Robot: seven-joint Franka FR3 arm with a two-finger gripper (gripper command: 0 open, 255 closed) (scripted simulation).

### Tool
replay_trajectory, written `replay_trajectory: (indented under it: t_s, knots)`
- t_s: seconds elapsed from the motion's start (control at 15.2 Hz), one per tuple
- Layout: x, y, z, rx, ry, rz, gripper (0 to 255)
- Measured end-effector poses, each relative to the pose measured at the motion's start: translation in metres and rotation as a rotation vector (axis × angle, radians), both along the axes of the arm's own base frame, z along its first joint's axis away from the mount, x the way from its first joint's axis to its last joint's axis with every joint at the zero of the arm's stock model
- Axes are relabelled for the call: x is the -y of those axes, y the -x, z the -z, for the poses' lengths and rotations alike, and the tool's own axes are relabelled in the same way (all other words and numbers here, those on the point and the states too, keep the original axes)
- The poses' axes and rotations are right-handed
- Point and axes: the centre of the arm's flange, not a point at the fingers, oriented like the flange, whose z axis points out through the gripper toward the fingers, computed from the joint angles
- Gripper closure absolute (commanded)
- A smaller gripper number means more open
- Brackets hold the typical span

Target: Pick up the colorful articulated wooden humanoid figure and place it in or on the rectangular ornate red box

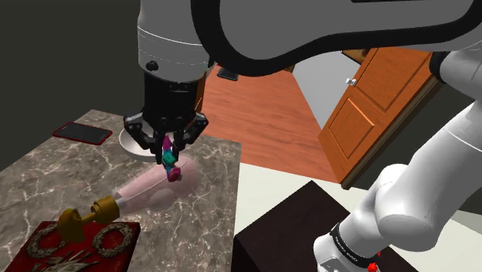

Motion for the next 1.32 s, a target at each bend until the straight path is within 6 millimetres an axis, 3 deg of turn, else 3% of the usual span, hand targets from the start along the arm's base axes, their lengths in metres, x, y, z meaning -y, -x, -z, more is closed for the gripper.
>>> replay_trajectory:
  t_s: [1.06, 1.32]
  knots:
    - [-0.204, 0.056, 0.001, -0.003, -0.001, 0.000, 255]
    - [-0.219, 0.062, 0.009, -0.003, 0.001, 0.002, 255]
